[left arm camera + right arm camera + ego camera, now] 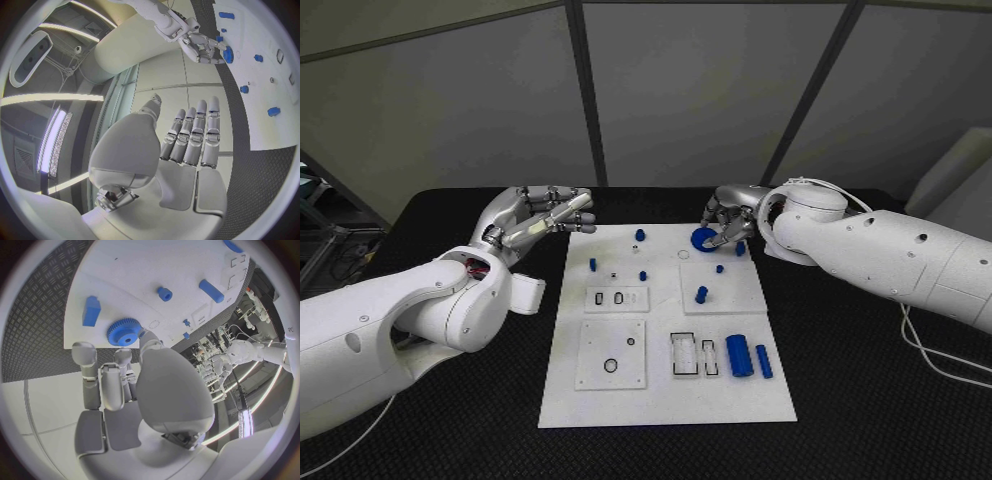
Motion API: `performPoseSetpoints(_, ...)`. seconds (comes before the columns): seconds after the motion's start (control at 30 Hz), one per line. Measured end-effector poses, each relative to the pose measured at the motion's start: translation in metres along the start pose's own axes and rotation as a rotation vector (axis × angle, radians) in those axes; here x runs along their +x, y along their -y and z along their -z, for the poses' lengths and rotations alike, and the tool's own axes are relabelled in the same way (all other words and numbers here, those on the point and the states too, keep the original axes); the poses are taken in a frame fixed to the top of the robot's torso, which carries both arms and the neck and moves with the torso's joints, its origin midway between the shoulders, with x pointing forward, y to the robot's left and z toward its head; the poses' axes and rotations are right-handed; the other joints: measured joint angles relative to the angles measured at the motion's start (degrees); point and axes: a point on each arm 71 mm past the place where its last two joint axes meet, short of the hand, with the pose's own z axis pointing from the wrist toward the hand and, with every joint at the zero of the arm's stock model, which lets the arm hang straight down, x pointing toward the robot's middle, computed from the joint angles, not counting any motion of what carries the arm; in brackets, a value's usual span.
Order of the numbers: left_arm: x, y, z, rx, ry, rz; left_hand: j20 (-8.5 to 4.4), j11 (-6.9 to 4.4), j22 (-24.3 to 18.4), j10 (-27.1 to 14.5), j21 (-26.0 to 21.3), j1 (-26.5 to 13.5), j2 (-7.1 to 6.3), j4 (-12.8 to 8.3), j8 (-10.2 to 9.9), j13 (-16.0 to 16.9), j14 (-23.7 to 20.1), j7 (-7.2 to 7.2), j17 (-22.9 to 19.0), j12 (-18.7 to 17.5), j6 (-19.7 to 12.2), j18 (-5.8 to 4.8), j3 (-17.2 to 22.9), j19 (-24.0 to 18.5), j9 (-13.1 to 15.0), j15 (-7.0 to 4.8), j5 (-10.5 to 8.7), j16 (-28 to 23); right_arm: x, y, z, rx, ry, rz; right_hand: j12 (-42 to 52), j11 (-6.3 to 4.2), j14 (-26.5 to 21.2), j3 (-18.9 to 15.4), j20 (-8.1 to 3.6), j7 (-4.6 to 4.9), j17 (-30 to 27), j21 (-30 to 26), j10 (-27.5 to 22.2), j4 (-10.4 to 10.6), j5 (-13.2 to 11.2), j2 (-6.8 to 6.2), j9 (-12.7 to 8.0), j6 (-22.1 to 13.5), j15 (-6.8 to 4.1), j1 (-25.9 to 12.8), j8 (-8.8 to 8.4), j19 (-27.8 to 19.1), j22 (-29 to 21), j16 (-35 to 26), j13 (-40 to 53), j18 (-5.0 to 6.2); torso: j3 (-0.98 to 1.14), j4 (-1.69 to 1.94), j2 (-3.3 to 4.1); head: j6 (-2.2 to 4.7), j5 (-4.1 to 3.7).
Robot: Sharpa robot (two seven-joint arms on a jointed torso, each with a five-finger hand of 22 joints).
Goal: Assemble the parts on the task board
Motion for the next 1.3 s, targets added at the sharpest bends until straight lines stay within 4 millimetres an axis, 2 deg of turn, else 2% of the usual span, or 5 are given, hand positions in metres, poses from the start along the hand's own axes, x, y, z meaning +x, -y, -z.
performPoseSetpoints(0.47,0.0003,-0.0001,-0.0002,0.000,-0.002,0.001,0.00,0.00,0.01,0.00,0.00,0.24,0.23,-0.16,0.00,0.00,0.00,0.00,0.05,-0.27,0.00,0.00,0.16,0.00,0.00,0.00,0.00,0.00,0.0016,0.0031,-0.0026,0.011,-0.017,0.022,0.24,0.00,0.00,0.42,0.00,-0.18,-0.01,0.26,0.00,-0.42,1.41,0.47,0.02,0.18,0.00,0.47,0.56,0.00,0.25,0.00,0.40,0.00,0.03,0.00,-0.01,-0.43,0.13)
performPoseSetpoints(0.93,0.0004,-0.0002,-0.0003,0.000,-0.003,0.001,0.00,0.00,0.01,0.00,0.00,0.23,0.23,-0.16,0.01,0.00,0.00,0.00,0.04,-0.27,0.00,0.00,0.16,0.00,0.00,0.00,0.00,0.00,0.0005,0.0034,-0.0043,0.011,-0.020,0.035,0.95,-0.11,0.00,1.34,-0.21,-0.19,-0.02,0.48,0.11,-1.35,1.71,1.14,0.02,0.17,0.00,1.76,1.26,0.20,0.58,0.22,1.20,0.02,0.03,-0.04,0.01,-0.69,0.19)
performPoseSetpoints(1.17,0.0003,-0.0002,-0.0003,0.000,-0.003,0.001,0.00,0.00,0.01,0.00,0.00,0.23,0.23,-0.16,0.01,0.00,0.00,0.00,0.04,-0.27,0.00,0.00,0.16,0.00,0.00,0.00,0.00,0.00,0.0007,0.0005,-0.0050,0.002,-0.020,0.039,2.81,-0.95,-0.03,2.42,-0.50,-0.92,-0.02,1.34,1.92,-2.20,1.56,1.68,0.30,3.74,-0.04,2.26,2.84,0.49,1.59,0.46,3.73,0.02,0.03,-0.04,0.02,-0.82,0.23)
performPoseSetpoints(1.3,0.0001,-0.0002,-0.0002,-0.001,-0.002,0.001,0.00,0.00,0.01,0.00,0.00,0.23,0.23,-0.33,-0.23,0.00,0.00,0.00,0.04,-0.27,0.00,0.00,0.00,0.00,0.00,0.00,0.00,-0.22,0.0007,-0.0006,-0.0050,-0.003,-0.020,0.039,3.89,-1.70,-0.12,4.05,-0.84,-1.62,-0.02,1.78,3.05,-2.59,-0.66,2.14,0.26,6.21,-0.59,2.41,3.23,0.84,2.26,0.83,5.19,0.02,0.03,-0.04,0.02,-0.91,0.27)
